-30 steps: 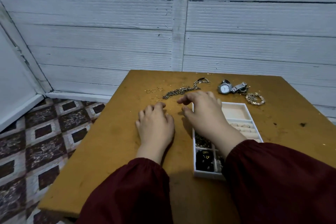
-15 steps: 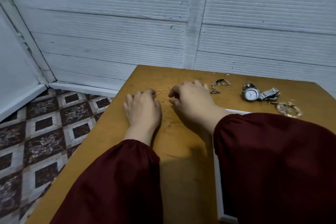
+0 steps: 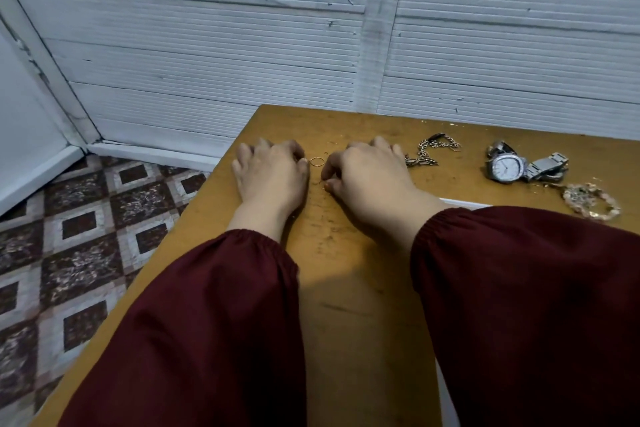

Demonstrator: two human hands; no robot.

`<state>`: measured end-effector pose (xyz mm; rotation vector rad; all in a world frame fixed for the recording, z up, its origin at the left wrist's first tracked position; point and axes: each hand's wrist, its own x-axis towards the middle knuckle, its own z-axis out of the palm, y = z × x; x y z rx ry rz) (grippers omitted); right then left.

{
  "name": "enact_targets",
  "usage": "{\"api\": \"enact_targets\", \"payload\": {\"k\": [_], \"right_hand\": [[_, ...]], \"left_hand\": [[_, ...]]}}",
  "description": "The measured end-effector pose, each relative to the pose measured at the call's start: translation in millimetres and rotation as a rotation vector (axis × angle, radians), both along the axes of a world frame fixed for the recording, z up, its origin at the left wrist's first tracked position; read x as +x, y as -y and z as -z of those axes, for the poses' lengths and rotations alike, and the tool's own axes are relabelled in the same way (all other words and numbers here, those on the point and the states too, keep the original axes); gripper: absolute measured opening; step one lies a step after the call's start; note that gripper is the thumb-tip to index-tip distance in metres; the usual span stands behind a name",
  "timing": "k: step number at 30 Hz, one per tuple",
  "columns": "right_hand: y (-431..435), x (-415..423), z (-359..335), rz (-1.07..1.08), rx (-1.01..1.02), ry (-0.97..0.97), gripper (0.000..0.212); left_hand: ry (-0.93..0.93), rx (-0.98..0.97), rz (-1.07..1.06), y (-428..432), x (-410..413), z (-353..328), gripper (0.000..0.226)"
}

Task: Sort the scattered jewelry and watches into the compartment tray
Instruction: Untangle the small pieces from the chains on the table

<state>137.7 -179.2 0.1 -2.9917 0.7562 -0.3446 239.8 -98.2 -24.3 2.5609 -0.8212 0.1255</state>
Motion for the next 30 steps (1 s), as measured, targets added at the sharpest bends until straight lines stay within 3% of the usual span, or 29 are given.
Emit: {"api": "enact_targets", "payload": {"k": [13, 30], "right_hand": [[0.1, 1.2, 6.5, 0.036, 0.135, 0.03, 0.016], [2.6, 1.8, 10.3, -0.034, 0.129, 0.135, 0.014]], "left_hand": [[-0.113, -0.041, 0.001, 1.6, 2.5, -2.0, 0.02], [-0.121, -0.054, 0.007, 2.3, 3.5, 1.1, 0.025]]}}
